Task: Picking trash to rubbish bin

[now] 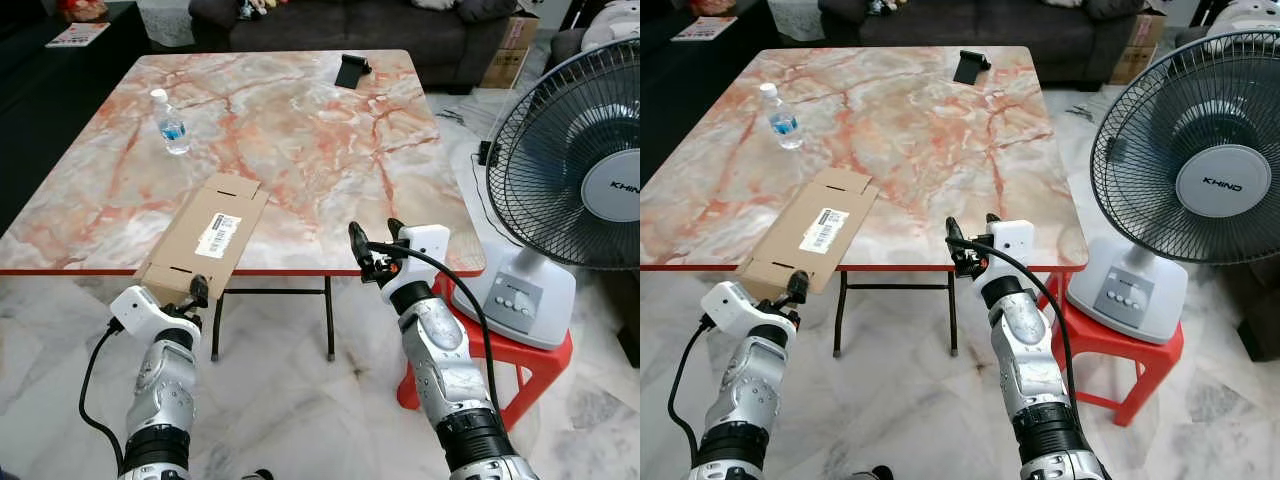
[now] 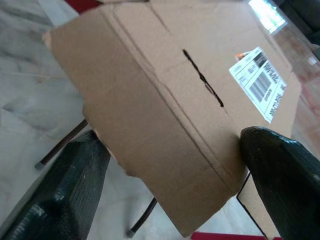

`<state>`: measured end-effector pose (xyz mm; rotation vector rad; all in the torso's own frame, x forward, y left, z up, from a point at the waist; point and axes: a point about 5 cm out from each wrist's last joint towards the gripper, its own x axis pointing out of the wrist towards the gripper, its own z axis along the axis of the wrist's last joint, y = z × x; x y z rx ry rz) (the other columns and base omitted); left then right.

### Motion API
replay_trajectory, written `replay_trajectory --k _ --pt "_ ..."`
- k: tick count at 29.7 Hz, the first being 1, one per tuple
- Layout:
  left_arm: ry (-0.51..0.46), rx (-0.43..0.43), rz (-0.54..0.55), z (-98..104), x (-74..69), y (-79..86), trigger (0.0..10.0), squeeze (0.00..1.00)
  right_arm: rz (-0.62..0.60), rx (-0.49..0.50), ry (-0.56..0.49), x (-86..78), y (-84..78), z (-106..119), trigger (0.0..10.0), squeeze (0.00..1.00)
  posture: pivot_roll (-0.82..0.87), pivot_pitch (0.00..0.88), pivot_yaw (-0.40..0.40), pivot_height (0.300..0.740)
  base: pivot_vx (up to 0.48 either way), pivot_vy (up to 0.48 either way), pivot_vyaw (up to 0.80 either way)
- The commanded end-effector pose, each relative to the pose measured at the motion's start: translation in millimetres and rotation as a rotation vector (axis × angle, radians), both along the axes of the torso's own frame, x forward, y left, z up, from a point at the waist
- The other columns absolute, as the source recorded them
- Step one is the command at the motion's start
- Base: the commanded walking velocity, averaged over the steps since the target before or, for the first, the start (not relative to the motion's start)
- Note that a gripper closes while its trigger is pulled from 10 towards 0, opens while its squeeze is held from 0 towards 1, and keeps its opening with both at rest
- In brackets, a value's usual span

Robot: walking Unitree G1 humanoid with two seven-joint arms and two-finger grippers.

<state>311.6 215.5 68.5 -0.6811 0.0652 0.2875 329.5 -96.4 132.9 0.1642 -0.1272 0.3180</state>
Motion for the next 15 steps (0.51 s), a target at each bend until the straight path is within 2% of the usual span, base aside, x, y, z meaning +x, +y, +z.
replay_trajectory --k 1,8,15 --pt "0.012 -0.005 0.015 -3 0.9 1.5 10.0 0.0 0.008 -0.005 -0.007 -1.5 1.5 3 10.0 0.0 0.04 0.17 0.018 0.74 0.0 0.0 0.0" --pt "-0.006 -0.01 0.003 1 6.7 -2.0 10.0 0.0 0.004 -0.008 -0.006 -2.1 0.9 3 10.0 0.0 0.04 0.175 0.017 0.74 0.0 0.0 0.0" --pt "-0.09 -0.04 0.006 10 12.8 -3.2 10.0 0.0 0.002 -0.009 -0.004 -1.7 0.9 4 10.0 0.0 0.03 0.179 0.018 0.74 0.0 0.0 0.0"
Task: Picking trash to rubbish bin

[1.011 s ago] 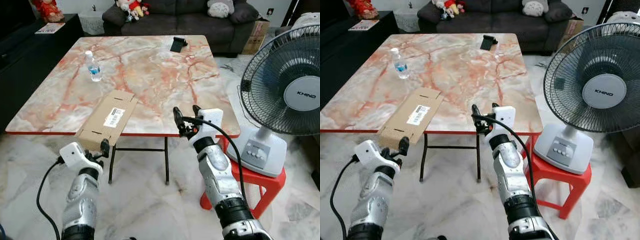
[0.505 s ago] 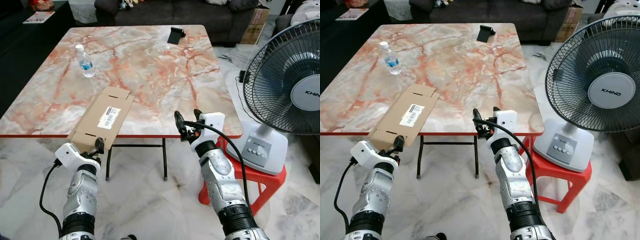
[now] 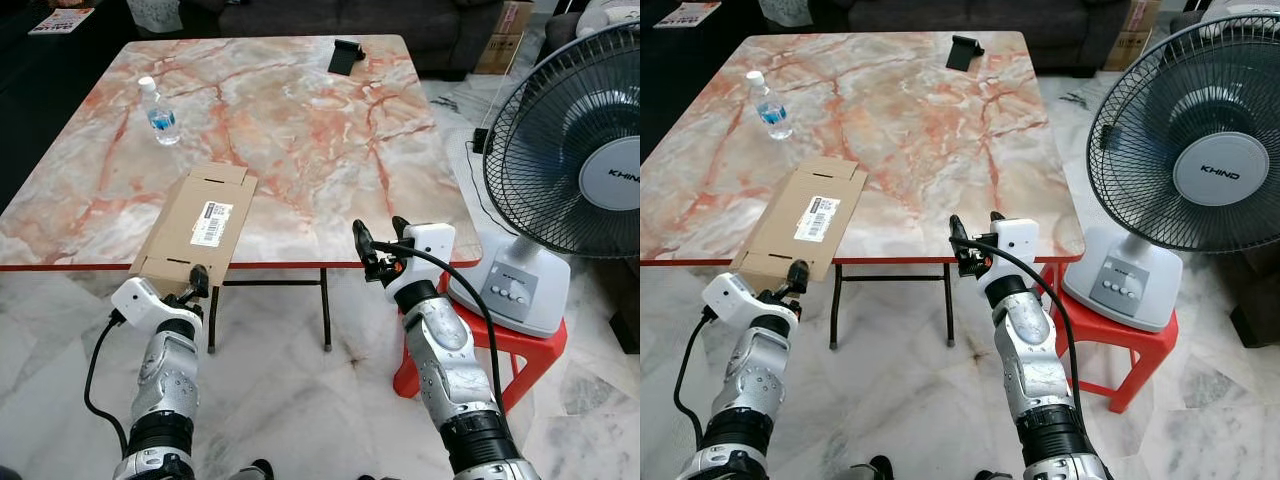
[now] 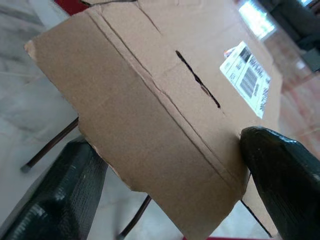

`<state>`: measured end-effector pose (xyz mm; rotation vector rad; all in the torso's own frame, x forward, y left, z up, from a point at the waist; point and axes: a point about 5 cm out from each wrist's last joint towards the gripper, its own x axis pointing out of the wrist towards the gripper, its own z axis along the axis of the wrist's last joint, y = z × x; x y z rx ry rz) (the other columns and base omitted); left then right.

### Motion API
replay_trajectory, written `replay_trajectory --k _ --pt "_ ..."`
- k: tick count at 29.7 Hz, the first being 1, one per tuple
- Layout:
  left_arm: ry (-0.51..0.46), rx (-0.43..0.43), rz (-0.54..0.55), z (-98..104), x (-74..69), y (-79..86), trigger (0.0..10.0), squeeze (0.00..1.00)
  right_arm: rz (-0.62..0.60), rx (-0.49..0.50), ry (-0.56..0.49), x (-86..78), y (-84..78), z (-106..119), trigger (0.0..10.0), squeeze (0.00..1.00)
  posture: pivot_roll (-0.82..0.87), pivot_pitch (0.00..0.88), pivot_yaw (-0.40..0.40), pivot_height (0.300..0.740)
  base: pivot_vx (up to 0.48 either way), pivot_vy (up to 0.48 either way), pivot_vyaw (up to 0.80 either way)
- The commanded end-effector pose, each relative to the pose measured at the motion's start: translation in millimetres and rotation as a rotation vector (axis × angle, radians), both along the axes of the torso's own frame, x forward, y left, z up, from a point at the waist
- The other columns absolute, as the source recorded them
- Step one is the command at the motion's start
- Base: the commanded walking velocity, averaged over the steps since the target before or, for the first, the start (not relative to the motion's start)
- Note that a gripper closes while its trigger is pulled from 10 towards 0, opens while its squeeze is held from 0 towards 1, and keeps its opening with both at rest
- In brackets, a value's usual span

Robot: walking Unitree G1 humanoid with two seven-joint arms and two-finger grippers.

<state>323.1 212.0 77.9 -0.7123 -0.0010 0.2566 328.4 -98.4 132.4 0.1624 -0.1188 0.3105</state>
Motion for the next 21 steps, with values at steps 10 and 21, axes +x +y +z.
replay_trajectory --k 10,21 --pt "-0.069 -0.01 -0.009 11 12.2 -2.5 0.0 0.0 0.002 -0.008 -0.006 -0.9 1.6 5 10.0 0.0 0.03 0.171 0.021 0.74 0.0 0.0 0.0" --pt "-0.101 -0.011 -0.036 16 19.1 -7.2 0.0 0.0 -0.005 -0.005 -0.008 3.0 1.9 6 10.0 0.0 0.03 0.143 0.033 0.74 0.0 0.0 0.0"
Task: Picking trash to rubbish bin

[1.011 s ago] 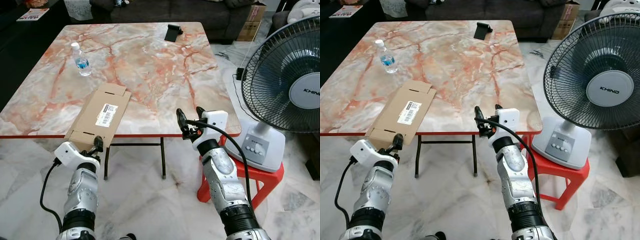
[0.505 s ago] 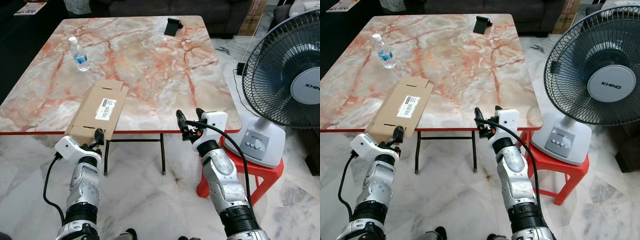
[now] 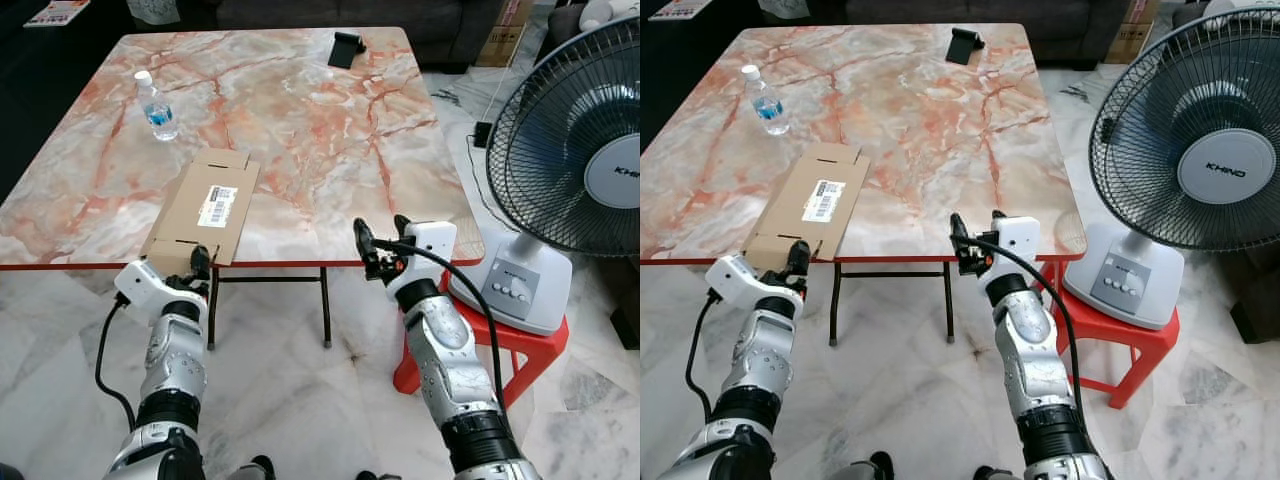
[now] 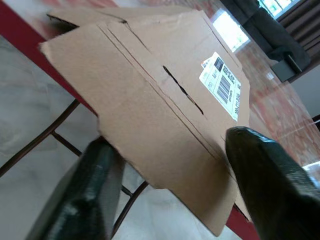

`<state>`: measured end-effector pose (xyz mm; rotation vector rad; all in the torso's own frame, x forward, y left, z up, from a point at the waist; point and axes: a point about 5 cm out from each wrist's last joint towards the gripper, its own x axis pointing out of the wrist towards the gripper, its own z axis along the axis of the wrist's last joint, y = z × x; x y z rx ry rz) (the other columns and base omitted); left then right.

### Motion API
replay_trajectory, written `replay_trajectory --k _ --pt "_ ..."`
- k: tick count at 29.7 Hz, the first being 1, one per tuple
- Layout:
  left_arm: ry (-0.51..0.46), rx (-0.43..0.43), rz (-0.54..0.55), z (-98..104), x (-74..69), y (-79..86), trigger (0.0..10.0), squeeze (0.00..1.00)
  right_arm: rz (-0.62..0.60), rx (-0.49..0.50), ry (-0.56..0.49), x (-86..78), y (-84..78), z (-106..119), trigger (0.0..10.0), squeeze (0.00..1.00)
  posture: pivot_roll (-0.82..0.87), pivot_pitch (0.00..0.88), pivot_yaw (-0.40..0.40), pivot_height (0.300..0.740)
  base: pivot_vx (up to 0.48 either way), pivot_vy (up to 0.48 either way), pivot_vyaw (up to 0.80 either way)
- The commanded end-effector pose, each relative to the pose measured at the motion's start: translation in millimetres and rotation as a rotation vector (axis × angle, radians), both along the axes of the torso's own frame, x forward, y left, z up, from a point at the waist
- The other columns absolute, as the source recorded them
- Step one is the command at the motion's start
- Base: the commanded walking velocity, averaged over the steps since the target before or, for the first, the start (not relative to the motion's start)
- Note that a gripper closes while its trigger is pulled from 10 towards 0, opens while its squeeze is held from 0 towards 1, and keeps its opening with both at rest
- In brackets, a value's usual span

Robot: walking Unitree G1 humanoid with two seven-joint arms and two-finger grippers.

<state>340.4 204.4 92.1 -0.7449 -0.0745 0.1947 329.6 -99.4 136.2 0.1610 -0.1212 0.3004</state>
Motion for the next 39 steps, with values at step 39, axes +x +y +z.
replay_trajectory --k 39 --pt "-0.047 0.204 -0.146 9 3.5 -21.8 0.0 0.0 -0.005 0.018 -0.007 9.9 8.9 0 10.0 0.0 0.05 0.072 0.055 0.74 0.0 0.0 0.0"
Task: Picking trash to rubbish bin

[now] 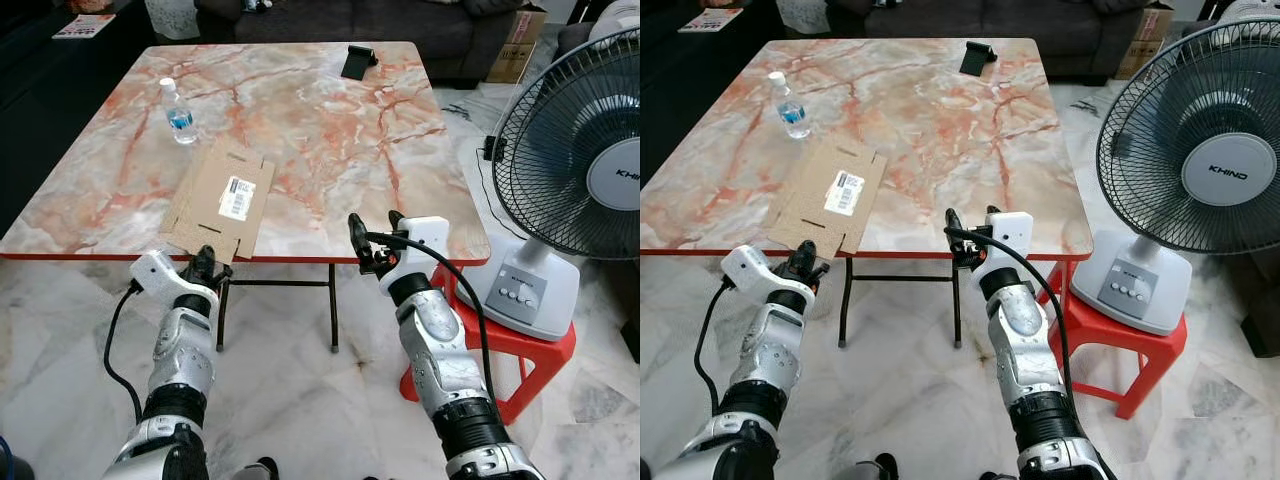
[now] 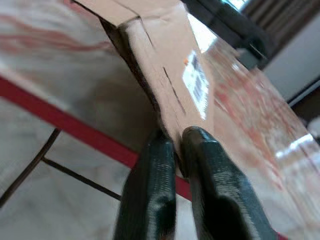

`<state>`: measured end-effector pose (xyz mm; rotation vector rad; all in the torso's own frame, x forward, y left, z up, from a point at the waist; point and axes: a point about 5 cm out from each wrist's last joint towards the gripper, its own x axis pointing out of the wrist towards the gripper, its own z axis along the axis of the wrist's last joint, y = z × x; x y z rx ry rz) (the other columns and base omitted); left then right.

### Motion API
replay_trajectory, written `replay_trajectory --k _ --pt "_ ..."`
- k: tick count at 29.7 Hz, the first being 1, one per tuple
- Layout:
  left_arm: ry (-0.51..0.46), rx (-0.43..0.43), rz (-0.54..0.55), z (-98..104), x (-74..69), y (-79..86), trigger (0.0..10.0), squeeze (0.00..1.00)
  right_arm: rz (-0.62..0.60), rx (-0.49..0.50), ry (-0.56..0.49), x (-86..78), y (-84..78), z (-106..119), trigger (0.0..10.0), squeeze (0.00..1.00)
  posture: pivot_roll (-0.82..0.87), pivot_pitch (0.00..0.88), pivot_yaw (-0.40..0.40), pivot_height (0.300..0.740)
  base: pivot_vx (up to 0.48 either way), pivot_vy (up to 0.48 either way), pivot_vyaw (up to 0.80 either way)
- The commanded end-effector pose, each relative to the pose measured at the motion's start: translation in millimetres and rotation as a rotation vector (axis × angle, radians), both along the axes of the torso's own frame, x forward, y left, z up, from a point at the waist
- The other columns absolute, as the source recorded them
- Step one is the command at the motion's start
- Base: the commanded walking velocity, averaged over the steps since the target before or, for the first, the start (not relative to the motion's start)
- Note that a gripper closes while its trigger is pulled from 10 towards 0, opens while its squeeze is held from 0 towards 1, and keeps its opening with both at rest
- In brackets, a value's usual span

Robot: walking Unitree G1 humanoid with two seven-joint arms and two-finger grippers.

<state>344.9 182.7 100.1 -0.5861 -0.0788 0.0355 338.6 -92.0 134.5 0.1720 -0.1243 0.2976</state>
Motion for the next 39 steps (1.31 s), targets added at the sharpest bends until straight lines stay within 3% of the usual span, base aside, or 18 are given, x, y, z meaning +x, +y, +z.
replay_trajectory --k 1,2,3,4,5,8,14,27,39 --pt "-0.013 0.114 -0.017 5 -0.9 -2.2 0.0 0.0 -0.006 0.006 -0.002 2.0 1.4 1 10.0 0.0 0.06 0.058 0.059 0.74 0.0 0.0 0.0" --pt "-0.017 0.15 -0.023 7 -0.7 -3.2 0.0 0.0 -0.008 0.006 0.0 2.7 1.4 0 10.0 0.0 0.06 0.056 0.06 0.74 0.0 0.0 0.0" --pt "-0.024 0.192 -0.03 10 -0.6 -4.5 1.6 0.0 -0.009 0.006 0.002 3.4 1.5 0 10.0 0.0 0.06 0.054 0.061 0.74 0.0 0.0 0.0" --pt "-0.032 0.239 -0.035 12 -0.7 -5.6 1.6 0.0 -0.011 0.007 0.003 3.9 1.7 0 10.0 0.0 0.06 0.054 0.061 0.74 0.0 0.0 0.0" --pt "-0.044 0.293 -0.036 16 -0.7 -6.9 10.0 0.0 -0.013 0.008 0.005 5.0 2.3 0 10.0 0.0 0.06 0.044 0.064 0.74 0.0 0.0 0.0" --pt "-0.059 0.397 -0.019 24 -1.1 -8.7 10.0 0.0 -0.02 0.009 0.014 8.1 4.3 -1 10.0 0.0 0.08 0.026 0.072 0.74 0.0 0.0 0.0" --pt "-0.089 0.495 0.017 34 -5.7 -8.0 10.0 0.0 -0.024 0.023 -0.003 13.4 9.1 5 10.0 0.0 0.07 0.0 0.087 0.74 0.0 0.0 0.0" --pt "-0.043 0.522 -0.016 21 -13.4 -22.2 10.0 0.0 -0.025 0.017 0.002 15.2 10.3 -3 10.0 0.0 0.05 0.0 0.107 0.74 0.0 0.0 0.0" --pt "-0.019 0.517 -0.015 12 -21.4 -22.5 10.0 0.0 -0.031 0.016 0.018 13.9 7.7 -10 10.0 0.0 0.07 0.0 0.091 0.74 0.0 0.0 0.0"
